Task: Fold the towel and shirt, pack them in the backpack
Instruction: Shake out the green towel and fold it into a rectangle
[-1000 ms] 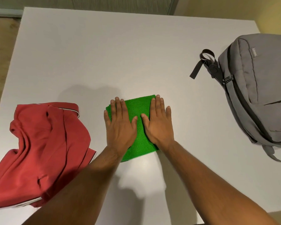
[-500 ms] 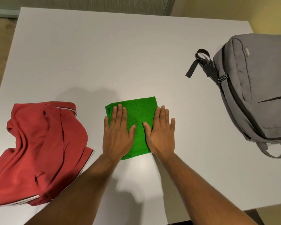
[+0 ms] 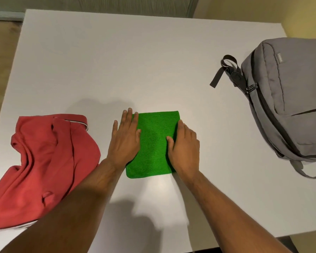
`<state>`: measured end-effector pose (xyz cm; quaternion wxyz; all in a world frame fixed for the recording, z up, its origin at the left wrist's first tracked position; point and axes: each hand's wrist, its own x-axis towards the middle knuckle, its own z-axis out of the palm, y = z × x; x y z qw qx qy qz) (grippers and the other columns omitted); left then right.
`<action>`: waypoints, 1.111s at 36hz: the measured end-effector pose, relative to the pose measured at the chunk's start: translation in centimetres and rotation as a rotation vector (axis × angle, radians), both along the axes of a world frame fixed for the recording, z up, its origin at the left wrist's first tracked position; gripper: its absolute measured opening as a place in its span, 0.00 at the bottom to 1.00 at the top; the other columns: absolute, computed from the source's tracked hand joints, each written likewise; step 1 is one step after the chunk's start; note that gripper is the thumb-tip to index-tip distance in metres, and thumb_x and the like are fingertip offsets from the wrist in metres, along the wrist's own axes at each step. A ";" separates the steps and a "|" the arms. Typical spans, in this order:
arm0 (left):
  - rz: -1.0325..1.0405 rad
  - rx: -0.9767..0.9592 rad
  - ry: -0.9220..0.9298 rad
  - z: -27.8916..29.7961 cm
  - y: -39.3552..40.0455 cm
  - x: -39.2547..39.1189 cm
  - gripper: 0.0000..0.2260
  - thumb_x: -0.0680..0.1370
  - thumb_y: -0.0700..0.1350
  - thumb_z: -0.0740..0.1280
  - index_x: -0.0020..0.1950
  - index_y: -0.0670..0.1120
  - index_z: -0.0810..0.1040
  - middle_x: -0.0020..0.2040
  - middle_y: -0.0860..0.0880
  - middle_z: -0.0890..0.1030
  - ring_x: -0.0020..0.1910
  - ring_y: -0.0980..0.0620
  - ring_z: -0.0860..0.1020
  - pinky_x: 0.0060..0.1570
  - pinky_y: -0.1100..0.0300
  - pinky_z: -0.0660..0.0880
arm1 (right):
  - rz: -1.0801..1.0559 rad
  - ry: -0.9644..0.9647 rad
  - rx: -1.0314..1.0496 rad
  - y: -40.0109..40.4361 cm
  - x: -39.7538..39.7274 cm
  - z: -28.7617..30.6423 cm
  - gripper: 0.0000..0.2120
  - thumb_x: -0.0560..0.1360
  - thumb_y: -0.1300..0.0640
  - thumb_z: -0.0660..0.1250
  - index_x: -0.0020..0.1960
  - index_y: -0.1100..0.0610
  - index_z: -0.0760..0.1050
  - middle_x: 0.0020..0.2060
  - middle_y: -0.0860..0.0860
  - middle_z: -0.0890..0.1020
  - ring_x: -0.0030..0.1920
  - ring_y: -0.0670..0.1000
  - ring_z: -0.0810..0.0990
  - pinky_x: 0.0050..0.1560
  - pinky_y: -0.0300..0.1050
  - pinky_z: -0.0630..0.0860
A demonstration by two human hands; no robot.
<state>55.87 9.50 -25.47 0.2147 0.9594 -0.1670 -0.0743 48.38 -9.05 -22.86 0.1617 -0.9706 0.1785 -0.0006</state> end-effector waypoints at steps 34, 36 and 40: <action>0.176 -0.405 0.184 5.7 0.7 0.0 0.16 0.74 0.35 0.61 0.52 0.56 0.68 0.44 0.52 0.80 0.42 0.49 0.79 0.41 0.45 0.77 | -0.165 -0.021 0.758 -6.6 2.0 2.5 0.15 0.74 0.70 0.63 0.47 0.51 0.79 0.40 0.47 0.85 0.43 0.50 0.83 0.47 0.56 0.79; 0.163 -0.435 0.234 5.1 0.9 -1.0 0.20 0.71 0.33 0.59 0.54 0.57 0.69 0.45 0.52 0.79 0.43 0.49 0.78 0.41 0.44 0.77 | -0.183 -0.044 0.805 -6.5 1.4 2.6 0.16 0.74 0.71 0.63 0.50 0.52 0.81 0.45 0.46 0.86 0.47 0.47 0.84 0.50 0.48 0.81; 0.127 -0.468 0.229 4.3 1.4 -2.8 0.31 0.69 0.27 0.59 0.61 0.59 0.71 0.55 0.58 0.77 0.50 0.54 0.77 0.47 0.54 0.78 | -0.249 -0.085 0.898 -6.4 0.6 2.2 0.15 0.76 0.71 0.61 0.49 0.56 0.83 0.54 0.47 0.86 0.56 0.49 0.84 0.58 0.45 0.79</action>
